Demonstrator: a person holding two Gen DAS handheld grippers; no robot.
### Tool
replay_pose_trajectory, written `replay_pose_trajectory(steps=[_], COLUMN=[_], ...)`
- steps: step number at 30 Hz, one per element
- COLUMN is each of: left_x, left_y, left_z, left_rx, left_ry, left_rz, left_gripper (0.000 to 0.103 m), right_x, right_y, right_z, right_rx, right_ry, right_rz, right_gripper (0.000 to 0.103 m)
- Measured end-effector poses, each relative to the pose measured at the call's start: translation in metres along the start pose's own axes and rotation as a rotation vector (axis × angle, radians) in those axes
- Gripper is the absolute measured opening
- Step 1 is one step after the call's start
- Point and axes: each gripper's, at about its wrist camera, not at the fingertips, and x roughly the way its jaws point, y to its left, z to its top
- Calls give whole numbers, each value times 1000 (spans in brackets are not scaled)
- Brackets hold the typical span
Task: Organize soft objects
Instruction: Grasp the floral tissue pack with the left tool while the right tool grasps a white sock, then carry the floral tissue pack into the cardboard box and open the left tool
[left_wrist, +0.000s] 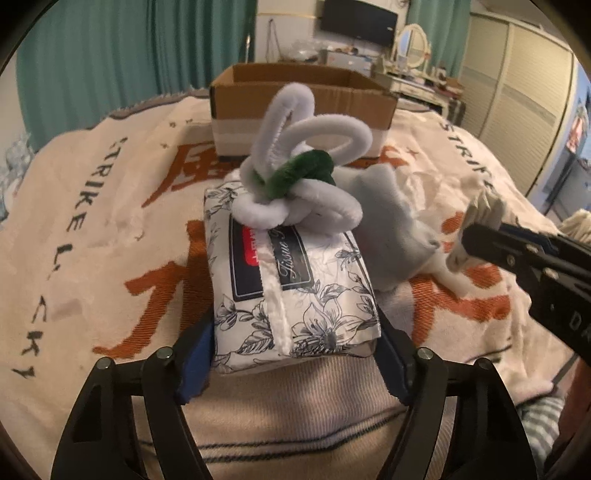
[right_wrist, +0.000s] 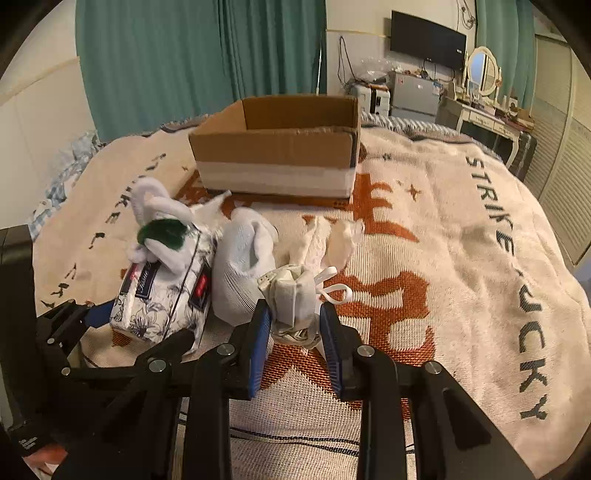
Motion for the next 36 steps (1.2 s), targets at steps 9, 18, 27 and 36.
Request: replay_pose_trajectory(steps=[9,18,27,36], left_x=[-56,-67,-42,-13], left_y=[1,-2,10,23], left_z=[11,36,77,147], left_rx=[55,290,300,184], left_ry=[-63,-125,-125,-160], left_rz=[15,237,242,104], left_gripper=[74,74,74,74], right_x=[-48,-72,-45,-2], right_y=[1,1,-10,-17], right_z=[13,16,47,136], right_rx=[1,9,11,-2], right_ry=[-89,-136,-138,-193], right_rz=[-14,-2,11,38], right_gripper=[27,27,27,27])
